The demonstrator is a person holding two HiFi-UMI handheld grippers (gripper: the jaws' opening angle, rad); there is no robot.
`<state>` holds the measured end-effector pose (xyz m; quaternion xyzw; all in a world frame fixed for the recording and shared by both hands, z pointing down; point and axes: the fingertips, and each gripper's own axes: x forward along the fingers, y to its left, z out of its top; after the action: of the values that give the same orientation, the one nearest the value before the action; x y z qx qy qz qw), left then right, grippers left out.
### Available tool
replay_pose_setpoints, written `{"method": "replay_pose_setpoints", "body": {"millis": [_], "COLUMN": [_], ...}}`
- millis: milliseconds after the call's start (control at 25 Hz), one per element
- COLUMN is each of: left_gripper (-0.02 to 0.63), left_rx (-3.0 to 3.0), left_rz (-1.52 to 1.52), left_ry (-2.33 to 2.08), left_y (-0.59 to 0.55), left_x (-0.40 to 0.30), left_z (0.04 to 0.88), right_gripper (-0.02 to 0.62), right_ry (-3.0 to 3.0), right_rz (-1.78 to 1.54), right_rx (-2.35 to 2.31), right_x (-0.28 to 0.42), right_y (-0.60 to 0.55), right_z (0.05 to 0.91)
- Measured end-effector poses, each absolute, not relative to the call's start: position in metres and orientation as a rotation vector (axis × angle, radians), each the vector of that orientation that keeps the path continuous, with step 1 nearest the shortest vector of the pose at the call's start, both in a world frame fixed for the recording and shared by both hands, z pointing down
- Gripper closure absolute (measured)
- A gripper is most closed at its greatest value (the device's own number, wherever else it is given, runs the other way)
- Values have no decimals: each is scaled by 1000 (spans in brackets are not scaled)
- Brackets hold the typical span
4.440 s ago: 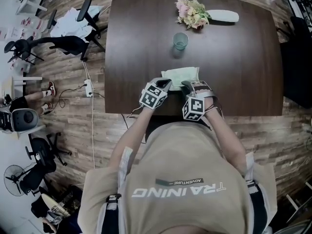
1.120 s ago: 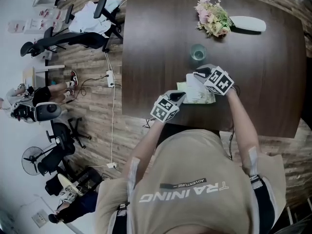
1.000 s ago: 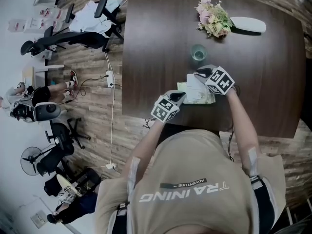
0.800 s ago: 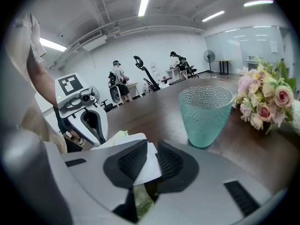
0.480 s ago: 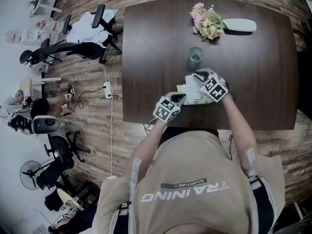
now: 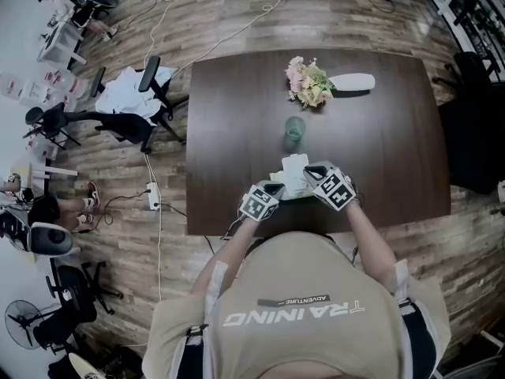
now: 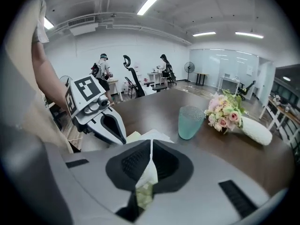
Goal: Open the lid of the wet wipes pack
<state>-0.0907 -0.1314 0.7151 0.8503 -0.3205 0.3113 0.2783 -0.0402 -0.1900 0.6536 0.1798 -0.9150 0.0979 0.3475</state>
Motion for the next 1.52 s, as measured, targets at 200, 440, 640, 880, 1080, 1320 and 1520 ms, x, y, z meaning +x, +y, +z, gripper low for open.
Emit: {"method": "replay_pose_setpoints", "body": {"millis": [200,440,640,880,1080,1320,1520], "left_gripper": [597,597,597,597,597,597,597], "left_rx": [2281,2310,2371,2455,2536,2609,2689], "left_rz": [832,751,663,502,432,233,152], "left_ry": [-860,-861,-882,-959,-1021,-1083,-1112], "left_y": [-130,-134,-141,-150,-158,-168,-174], "left_x": [-88,-84,-86,-100,-115,-124,-128], "left_z": [713,690,649,578,521,452,407], "right_gripper": [580,580,580,581,581,581,581], "right_ry": [-2335,-2338,-2404,-2466,-2539,-2634,-2686], "right_rz": [315,299,349,349,272,199,74], "right_rx": [538,573,654,686,703,725,728], "right_x": [-28,-17,-20,-32,-45,-62,-78], "right_y": [-163,-148,-150,-153,-166,-179,-179], "right_z": [640,616,588,551,513,468,431]}}
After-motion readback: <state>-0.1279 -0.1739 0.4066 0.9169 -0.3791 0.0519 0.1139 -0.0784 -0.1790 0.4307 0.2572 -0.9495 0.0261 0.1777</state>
